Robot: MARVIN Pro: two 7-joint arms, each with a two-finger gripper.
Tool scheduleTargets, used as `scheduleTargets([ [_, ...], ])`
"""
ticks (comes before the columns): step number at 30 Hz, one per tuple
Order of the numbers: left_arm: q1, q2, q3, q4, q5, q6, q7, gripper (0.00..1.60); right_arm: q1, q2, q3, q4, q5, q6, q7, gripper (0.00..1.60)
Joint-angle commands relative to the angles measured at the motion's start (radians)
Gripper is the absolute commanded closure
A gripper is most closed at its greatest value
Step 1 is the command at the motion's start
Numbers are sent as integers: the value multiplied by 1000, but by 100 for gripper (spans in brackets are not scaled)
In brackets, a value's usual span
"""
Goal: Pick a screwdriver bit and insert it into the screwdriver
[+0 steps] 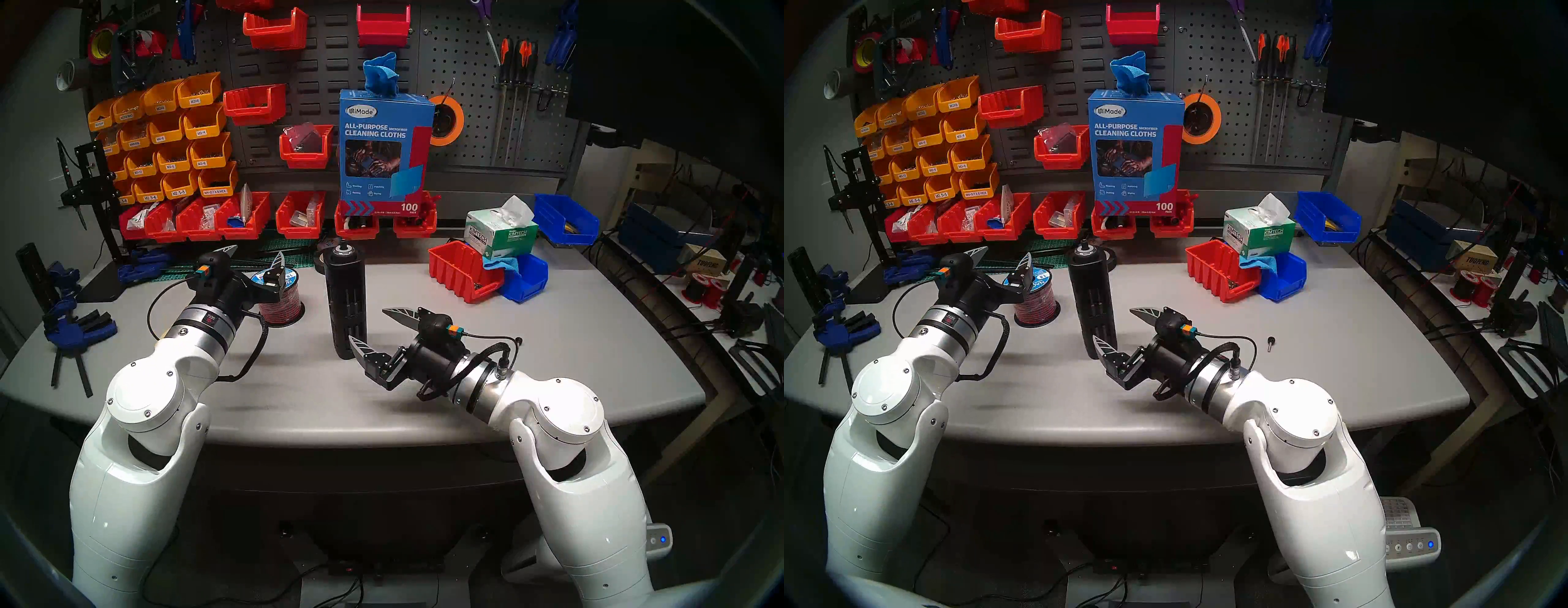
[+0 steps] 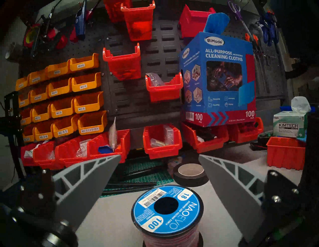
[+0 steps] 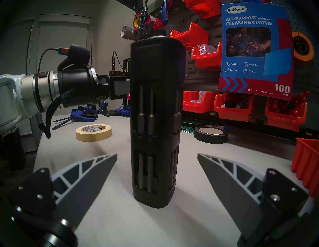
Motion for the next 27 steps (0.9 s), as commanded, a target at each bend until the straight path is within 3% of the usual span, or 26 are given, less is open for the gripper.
scheduleTargets([
  [1,-105,3,12,7,20,-14,16,0,91,-3,48,-40,21,24,5,0],
  [13,-133,3,35,26,36,-18,41,0,148,-7,71,-38,42,95,37,0],
  [27,-139,6,43,30,38,-20,51,0,107,-5,132,-106,60,136,45,0],
])
